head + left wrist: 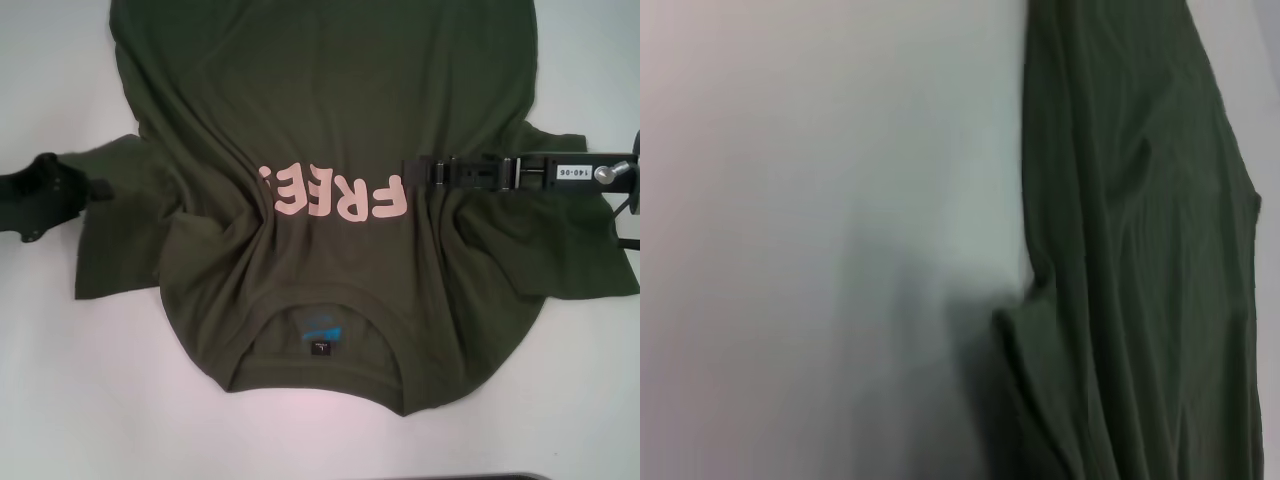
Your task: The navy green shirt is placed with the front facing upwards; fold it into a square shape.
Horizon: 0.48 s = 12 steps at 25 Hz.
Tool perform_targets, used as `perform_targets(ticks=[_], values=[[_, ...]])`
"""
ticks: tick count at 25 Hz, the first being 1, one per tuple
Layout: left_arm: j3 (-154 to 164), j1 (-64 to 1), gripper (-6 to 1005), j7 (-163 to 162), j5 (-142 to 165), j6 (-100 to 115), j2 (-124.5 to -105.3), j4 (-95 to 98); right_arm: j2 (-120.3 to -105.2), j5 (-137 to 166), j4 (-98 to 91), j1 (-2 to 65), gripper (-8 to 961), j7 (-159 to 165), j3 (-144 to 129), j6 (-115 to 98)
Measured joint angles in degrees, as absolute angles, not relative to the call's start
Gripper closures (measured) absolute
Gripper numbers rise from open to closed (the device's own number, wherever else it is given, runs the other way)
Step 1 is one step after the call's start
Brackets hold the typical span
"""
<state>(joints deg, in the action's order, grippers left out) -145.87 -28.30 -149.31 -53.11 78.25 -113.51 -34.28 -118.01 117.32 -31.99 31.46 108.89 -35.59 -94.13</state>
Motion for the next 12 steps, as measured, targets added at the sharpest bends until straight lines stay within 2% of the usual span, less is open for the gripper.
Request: perform_targets(ticks=[12], values=[[-145.77,-26.54,988,-152.84,-52.45,80.18,-110.29,-38.62,-117.94,117.36,-32.06,31.55,39,109.50,-35.59,-93.69]])
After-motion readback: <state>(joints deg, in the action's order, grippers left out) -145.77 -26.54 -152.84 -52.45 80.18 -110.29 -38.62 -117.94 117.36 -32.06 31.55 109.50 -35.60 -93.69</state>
